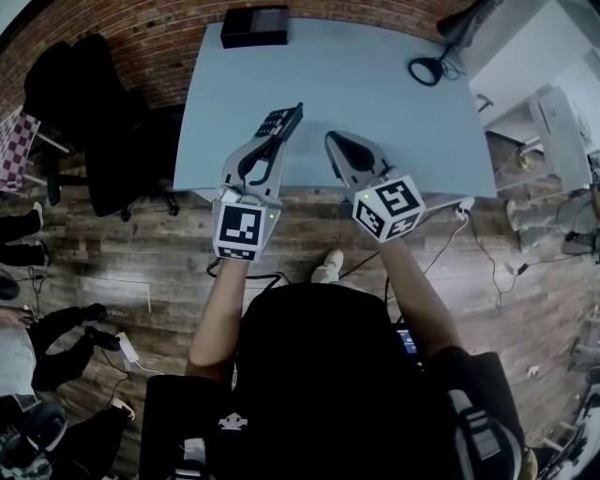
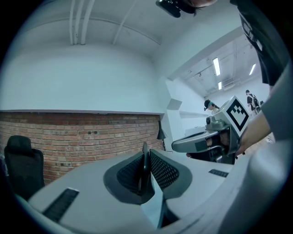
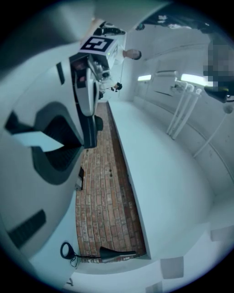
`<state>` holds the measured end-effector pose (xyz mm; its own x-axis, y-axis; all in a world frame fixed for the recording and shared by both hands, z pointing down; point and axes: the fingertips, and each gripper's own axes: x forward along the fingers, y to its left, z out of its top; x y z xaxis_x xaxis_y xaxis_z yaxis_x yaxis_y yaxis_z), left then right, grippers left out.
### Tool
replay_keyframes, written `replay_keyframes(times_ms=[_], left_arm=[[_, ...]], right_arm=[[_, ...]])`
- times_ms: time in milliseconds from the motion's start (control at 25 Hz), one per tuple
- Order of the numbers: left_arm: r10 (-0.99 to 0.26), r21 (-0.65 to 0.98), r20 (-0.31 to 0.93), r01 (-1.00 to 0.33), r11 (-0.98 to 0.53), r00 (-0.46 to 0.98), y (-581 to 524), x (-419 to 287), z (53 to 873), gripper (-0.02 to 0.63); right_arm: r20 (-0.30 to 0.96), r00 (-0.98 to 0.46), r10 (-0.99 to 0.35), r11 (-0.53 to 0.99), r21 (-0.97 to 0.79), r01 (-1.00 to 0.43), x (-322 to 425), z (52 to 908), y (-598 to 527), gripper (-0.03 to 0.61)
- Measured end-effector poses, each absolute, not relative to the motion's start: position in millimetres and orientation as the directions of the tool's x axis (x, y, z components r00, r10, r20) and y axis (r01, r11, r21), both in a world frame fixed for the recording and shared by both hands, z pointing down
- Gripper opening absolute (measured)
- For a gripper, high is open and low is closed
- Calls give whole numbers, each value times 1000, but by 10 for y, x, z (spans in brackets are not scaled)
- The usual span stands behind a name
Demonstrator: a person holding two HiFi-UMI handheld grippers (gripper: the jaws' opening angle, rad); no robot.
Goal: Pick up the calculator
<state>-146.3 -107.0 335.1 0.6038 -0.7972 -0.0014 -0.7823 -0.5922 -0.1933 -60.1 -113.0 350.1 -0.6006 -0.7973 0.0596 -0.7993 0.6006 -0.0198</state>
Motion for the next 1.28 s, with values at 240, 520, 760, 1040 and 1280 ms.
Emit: replay_keyframes(times_ms=[240,520,760,1040,1280], left_arm=[[-781,-226,-12,-762,-606,624,-931,-1557,3319,51],[-757,-219,-21,-741,-634,654,-782,-1640,3370,51],[-748,-210,-27,-735,-645,663,-710,-1741,3374,51],[-753,-187,-21,-743,-643,657,-635,-1813,3450,51],[-758,-200,-30,-747,-634,651,-579,-1753,3397,51]], right_arm=[[63,-581,-811,582,-8,-813,-730,3481,-980,5],[64,-566,-822,567,6,-824,-885,3494,-855,5],[71,-562,-824,564,21,-825,-987,3498,-737,5],[64,-560,-826,562,19,-827,-991,3516,-631,5],[59,-576,-816,577,22,-816,-966,3511,-572,5]])
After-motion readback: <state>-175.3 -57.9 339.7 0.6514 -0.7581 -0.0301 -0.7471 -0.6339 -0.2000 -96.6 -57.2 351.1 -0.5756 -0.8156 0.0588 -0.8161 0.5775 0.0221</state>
